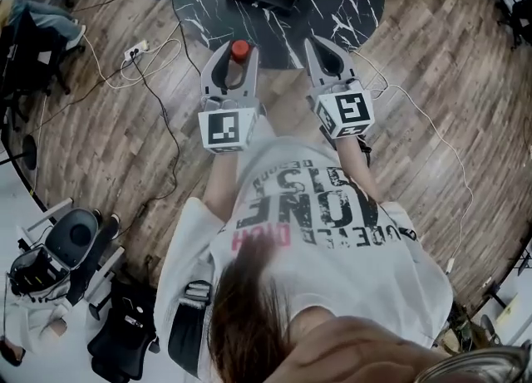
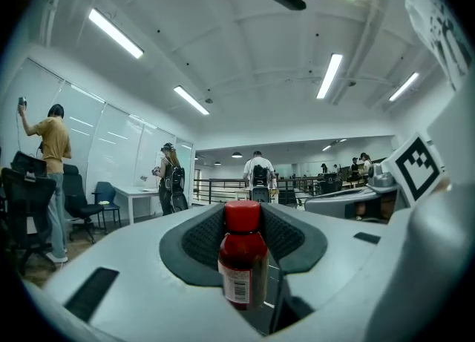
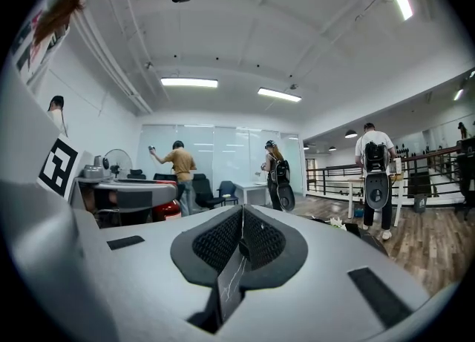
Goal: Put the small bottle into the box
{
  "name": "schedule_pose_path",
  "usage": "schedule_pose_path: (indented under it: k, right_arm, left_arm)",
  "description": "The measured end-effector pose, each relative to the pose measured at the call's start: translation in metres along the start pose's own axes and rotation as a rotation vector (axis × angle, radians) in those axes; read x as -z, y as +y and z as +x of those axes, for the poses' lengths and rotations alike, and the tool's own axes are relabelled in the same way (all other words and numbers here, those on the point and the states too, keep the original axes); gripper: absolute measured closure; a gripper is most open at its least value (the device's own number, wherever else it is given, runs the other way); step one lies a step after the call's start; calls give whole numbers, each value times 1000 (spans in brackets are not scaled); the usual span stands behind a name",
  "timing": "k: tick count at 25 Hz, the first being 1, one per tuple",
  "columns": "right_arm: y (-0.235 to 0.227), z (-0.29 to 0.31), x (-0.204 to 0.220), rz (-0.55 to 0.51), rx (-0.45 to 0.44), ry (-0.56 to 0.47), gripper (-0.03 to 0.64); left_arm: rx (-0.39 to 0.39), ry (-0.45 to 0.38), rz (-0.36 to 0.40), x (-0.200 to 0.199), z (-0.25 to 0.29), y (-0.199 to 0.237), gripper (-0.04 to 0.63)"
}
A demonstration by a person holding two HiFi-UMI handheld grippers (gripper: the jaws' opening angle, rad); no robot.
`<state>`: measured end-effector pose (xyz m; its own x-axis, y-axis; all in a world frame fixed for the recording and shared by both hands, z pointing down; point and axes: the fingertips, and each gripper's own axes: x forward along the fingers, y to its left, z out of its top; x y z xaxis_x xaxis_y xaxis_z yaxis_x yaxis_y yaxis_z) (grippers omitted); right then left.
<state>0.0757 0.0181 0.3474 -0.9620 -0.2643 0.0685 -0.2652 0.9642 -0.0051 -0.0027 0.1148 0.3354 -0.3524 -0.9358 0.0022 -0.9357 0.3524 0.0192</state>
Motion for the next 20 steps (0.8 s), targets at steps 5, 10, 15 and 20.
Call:
schedule_pose_path:
  k: [5,10,15,20]
  right_arm:
    - [1,36,-3,0,27,1,614]
    - [3,60,-3,3,56,-4,614]
    - [5,76,-4,7,77,-5,614]
    - [7,82,-1,10,79,-1,614]
  left_arm:
    - [37,11,5,3,26,29,448]
    - [68,-8,4,-2,42,49,448]
    - [84,-1,-2,0,51,66,448]
    - [81,20,-2,11,53,77,448]
